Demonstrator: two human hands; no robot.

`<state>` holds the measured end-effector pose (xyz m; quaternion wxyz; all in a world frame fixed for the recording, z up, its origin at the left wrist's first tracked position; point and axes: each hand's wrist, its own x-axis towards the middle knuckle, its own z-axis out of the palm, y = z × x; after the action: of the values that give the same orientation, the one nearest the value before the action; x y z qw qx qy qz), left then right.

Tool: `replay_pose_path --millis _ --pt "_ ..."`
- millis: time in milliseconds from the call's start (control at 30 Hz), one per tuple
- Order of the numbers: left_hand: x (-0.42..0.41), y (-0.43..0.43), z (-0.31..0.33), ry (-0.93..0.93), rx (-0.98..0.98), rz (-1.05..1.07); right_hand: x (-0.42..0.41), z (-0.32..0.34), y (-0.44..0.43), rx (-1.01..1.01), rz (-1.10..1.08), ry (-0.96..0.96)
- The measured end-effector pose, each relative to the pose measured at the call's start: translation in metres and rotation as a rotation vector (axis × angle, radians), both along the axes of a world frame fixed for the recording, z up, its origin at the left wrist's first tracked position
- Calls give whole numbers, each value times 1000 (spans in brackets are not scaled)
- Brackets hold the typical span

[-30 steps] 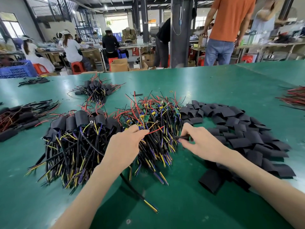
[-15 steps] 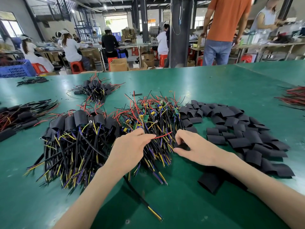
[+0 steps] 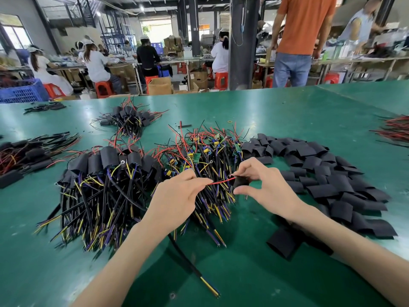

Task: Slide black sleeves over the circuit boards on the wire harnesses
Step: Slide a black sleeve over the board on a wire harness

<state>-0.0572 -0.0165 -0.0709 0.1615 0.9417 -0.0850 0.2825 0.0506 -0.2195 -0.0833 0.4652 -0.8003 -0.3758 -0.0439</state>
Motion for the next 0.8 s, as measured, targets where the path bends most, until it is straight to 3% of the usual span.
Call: replay_pose_path --millis 500,800 --pt "1 1 -1 -54 -37 -34 -2 6 0 97 12 79" --pt "1 2 -2 -19 -5 12 -3 10 0 133 133 97"
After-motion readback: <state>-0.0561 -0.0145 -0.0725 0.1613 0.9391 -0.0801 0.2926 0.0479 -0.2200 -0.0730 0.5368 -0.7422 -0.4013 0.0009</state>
